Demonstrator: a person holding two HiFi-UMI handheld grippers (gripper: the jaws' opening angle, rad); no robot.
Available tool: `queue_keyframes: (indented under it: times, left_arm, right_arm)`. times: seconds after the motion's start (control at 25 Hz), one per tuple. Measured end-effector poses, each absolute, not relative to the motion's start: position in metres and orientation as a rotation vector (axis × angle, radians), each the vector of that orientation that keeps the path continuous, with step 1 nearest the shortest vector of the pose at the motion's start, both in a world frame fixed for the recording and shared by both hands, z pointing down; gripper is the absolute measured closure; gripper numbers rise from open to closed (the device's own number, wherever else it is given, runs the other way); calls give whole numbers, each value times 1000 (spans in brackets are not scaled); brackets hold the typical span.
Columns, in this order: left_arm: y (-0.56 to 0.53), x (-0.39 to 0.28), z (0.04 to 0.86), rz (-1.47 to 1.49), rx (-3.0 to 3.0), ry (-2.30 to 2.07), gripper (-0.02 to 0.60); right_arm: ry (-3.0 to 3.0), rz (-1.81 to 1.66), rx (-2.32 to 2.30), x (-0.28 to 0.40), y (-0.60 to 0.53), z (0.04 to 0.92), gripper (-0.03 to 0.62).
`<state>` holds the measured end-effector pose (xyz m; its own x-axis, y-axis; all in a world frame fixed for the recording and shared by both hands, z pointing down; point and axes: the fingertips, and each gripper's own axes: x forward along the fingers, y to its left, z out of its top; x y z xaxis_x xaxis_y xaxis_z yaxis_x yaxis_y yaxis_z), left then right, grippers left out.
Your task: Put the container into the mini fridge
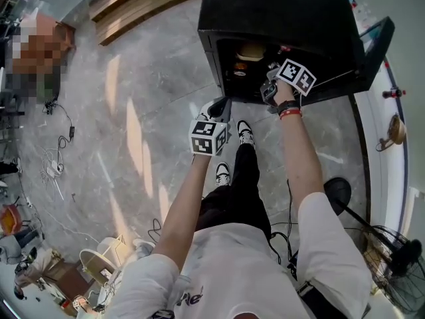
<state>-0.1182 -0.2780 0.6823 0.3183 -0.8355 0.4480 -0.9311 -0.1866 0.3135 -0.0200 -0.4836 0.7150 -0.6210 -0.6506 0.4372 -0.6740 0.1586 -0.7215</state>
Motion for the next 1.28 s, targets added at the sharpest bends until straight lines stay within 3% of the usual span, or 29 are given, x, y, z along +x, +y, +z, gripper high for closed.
queue_keyframes:
  times: [1.28]
  left_arm:
    - [-220, -118, 547, 141, 2131, -1580, 561]
  right_arm:
    - [-2422, 1066, 1328, 19, -285, 576, 482]
